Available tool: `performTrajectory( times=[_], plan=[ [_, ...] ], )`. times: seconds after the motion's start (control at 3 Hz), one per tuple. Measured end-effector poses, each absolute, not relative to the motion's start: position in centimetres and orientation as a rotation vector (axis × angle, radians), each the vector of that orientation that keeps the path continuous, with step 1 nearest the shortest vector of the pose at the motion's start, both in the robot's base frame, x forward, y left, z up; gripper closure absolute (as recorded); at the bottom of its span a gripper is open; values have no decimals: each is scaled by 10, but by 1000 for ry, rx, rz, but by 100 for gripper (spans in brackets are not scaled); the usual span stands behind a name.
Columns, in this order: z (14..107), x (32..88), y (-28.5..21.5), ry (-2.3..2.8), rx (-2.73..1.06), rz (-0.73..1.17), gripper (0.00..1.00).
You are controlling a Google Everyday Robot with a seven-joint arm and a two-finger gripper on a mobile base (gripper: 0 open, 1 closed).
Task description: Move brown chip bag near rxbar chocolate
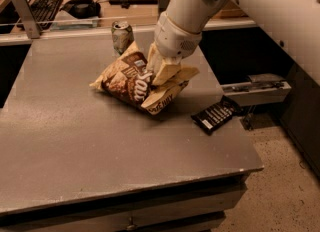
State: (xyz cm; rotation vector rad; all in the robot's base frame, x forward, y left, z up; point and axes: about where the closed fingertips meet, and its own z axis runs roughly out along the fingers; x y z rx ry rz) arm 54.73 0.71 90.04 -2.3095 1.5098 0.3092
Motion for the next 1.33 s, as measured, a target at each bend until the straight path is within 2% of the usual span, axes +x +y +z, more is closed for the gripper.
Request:
performTrajectory(
  times=[0.67, 1.33],
  plan=[
    [896, 565, -61, 1622, -2276, 265, 100],
    [892, 582, -90, 1690, -2222, 263, 52]
  ],
)
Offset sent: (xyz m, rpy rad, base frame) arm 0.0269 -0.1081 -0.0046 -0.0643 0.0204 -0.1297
